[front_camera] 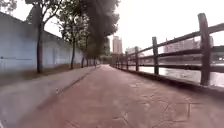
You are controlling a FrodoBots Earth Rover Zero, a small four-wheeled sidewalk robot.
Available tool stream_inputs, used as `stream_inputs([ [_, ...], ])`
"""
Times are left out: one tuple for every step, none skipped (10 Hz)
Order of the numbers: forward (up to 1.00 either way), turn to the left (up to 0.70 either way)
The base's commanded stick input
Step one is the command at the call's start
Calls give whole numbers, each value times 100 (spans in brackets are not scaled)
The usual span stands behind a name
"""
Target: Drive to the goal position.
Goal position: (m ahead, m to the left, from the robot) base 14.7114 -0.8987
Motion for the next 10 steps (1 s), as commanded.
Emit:
stream_inputs([
  [100,0],
  [100,0],
  [100,0],
  [100,0],
  [100,0],
  [100,0],
  [100,0],
  [100,0],
  [100,0],
  [100,0],
])
